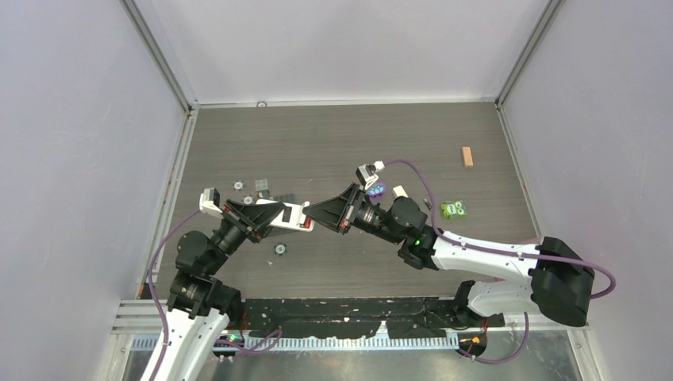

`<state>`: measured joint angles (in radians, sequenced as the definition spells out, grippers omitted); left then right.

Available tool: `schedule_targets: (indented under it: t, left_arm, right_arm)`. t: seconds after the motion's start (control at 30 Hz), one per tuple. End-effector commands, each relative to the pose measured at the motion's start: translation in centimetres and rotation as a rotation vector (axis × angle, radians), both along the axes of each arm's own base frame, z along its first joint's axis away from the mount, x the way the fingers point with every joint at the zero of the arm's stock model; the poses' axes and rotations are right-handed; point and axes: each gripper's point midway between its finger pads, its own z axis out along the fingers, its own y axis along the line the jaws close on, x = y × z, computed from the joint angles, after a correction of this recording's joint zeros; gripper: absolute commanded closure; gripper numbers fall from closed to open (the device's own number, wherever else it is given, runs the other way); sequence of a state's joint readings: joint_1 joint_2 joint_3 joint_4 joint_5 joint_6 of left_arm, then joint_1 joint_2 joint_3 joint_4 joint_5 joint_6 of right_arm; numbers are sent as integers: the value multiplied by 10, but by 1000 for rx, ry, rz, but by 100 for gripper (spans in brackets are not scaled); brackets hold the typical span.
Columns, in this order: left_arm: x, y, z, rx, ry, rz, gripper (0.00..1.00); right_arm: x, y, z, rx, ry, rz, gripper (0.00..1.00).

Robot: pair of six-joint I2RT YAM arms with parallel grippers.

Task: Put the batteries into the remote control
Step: Load the battery cover into the remote control.

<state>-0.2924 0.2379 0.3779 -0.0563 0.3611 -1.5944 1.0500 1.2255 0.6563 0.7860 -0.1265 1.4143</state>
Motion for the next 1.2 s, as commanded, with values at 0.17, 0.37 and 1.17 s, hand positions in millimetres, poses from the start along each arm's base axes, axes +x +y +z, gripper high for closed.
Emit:
schedule_targets:
  t: [0.17, 0.37, 1.17]
  left_arm:
    - [-6, 0, 21, -39, -67, -17, 100]
    - [-7, 0, 21, -43, -67, -15, 100]
    - [-9, 1, 33, -82, -90, -21, 100]
  right_arm:
    - [-2, -5, 4, 0, -8, -3, 95]
    - [-6, -5, -15, -104, 2, 12, 95]
    - [-5, -9, -52, -288, 32, 5, 79]
